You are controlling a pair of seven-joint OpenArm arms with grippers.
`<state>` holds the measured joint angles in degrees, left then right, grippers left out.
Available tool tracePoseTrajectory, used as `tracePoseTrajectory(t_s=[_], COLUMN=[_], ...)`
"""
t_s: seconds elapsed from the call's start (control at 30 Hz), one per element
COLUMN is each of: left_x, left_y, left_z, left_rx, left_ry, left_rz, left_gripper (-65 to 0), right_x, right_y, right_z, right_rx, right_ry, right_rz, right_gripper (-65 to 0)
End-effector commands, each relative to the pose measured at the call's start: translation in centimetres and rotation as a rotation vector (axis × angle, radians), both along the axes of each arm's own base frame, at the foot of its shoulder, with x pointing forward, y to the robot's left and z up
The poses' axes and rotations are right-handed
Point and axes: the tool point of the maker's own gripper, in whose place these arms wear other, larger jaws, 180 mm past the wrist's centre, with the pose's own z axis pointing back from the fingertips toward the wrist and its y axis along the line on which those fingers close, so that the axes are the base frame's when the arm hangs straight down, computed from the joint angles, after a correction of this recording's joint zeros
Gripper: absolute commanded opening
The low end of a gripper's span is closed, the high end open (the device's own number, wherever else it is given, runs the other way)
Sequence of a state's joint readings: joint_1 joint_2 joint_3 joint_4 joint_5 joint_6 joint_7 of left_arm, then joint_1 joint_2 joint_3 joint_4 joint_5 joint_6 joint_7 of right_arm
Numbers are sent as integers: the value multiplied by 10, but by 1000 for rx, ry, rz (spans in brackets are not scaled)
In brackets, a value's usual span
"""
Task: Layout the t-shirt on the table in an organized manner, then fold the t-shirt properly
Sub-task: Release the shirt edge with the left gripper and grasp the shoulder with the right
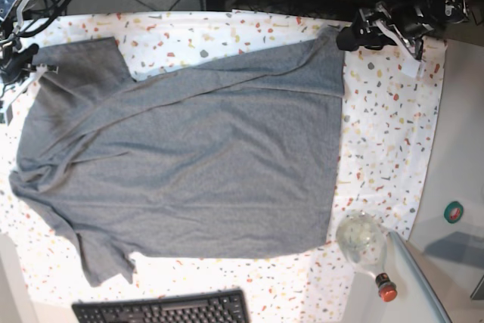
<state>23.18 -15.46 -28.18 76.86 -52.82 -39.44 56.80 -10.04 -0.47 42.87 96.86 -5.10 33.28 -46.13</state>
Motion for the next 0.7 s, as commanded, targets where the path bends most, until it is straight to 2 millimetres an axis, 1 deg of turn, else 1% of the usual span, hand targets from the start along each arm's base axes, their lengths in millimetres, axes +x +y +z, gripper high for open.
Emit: tracePoseTrajectory(t_s=[0.0,0.03,0.07,0.17,0.27,0.4,0.47,0.53,0.6,0.67], left_x=[3,3,2,-1,-1,-1,-1,-1,4,5], left_y=[-5,-10,-15,-28,-29,-29,-29,-28,-27,-27], left_z=[3,1,0,-3,-3,-3,-3,-3,-1,-1], left_rx=[-18,-26,-29,-46,-52,-50,-49,-47,-42,-41], left_ry=[-19,-12,-6,6,4,4,3,3,-7,-8], left_rz=[-14,-28,-45,-81,-82,-82,-82,-84,-86,-87], left_gripper=[-128,-133,-153,-258,-365,-454,-495,-563,-650,-650], right_x=[8,8,8,8,7,6,4,3,2,-3], right_y=[-5,-5,-5,-6,-7,-8,-12,-12,-10,-8], right_z=[9,9,9,9,9,10,11,12,12,2], right_rx=[-20,-20,-20,-20,-21,-22,-17,43,107,162], right_ry=[-35,-35,-35,-35,-35,-35,-45,-95,-135,-115], right_rz=[6,6,6,3,0,-3,-26,-80,-113,-129], right_gripper=[-650,-650,-650,-650,-650,-650,-644,-638,-587,-512])
